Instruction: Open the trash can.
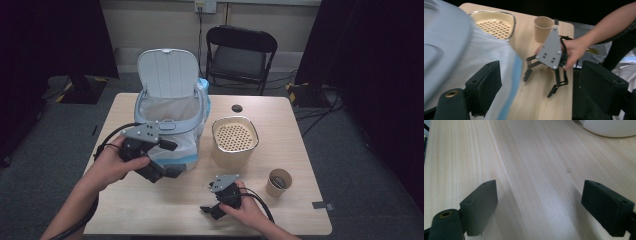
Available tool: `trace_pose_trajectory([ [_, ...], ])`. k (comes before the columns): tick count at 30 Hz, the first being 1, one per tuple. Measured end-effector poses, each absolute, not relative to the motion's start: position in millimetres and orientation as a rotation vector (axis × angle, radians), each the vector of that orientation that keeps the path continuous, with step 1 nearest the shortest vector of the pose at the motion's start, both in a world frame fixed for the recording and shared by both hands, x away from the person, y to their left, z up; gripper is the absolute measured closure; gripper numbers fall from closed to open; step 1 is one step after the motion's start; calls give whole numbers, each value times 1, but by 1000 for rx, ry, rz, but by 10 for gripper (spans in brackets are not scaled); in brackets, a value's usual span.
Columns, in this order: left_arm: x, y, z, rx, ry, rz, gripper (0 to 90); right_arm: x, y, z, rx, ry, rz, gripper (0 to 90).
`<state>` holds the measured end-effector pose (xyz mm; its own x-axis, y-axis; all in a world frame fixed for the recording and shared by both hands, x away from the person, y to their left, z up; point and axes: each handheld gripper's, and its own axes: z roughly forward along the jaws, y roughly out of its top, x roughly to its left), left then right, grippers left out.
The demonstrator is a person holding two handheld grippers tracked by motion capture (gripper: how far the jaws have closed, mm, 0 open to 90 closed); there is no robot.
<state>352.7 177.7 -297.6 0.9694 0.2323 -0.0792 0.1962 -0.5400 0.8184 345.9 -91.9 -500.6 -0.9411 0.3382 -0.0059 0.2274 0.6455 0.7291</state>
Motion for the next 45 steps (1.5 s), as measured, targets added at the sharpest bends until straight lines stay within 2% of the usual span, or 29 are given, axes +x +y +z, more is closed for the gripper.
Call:
trace_pose_trajectory([
  [12,343,173,-345,2153,309,13,169,346,-92,-501,472,2718,1179,130],
  [45,338,165,-443,2214,369,-44,169,346,-93,-501,469,2723,1177,130],
])
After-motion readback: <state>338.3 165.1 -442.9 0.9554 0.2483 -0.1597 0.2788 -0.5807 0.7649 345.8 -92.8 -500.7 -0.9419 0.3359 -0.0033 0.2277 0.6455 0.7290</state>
